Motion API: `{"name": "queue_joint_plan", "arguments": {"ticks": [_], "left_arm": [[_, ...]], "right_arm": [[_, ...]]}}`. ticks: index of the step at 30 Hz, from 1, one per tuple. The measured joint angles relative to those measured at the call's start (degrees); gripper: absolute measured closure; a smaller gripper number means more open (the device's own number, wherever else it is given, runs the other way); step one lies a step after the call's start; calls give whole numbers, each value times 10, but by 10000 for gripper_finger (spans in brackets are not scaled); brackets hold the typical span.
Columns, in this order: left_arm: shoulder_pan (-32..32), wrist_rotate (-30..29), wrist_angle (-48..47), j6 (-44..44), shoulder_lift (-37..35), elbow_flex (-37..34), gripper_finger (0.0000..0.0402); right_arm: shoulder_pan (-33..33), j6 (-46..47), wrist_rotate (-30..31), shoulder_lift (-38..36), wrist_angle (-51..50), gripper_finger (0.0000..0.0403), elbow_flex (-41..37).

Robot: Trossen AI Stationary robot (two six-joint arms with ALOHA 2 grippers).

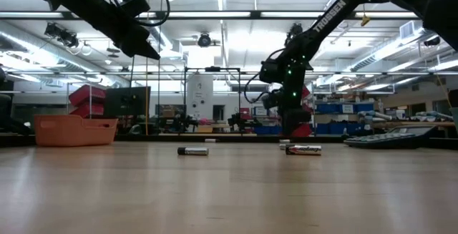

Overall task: Sort batteries
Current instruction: Put the silver battery into the orange bin

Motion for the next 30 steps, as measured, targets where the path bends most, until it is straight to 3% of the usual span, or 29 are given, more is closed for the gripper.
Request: {"name": "queue_joint_plan", "arguments": {"ticks": [11, 19, 26, 30], "left_arm": [[0, 0, 1, 0, 0, 0, 402], [0, 0, 6, -1, 0, 0, 402], [0, 0, 13, -15, 0, 0, 402], [0, 61, 10, -31, 0, 0, 402]], "right_arm": [[3, -4, 6, 34, -4, 305, 3], [12, 31, -15, 35, -34, 388, 4], [28, 44, -2, 26, -45, 397, 1], [35, 51, -47, -9, -67, 400, -5]]}}
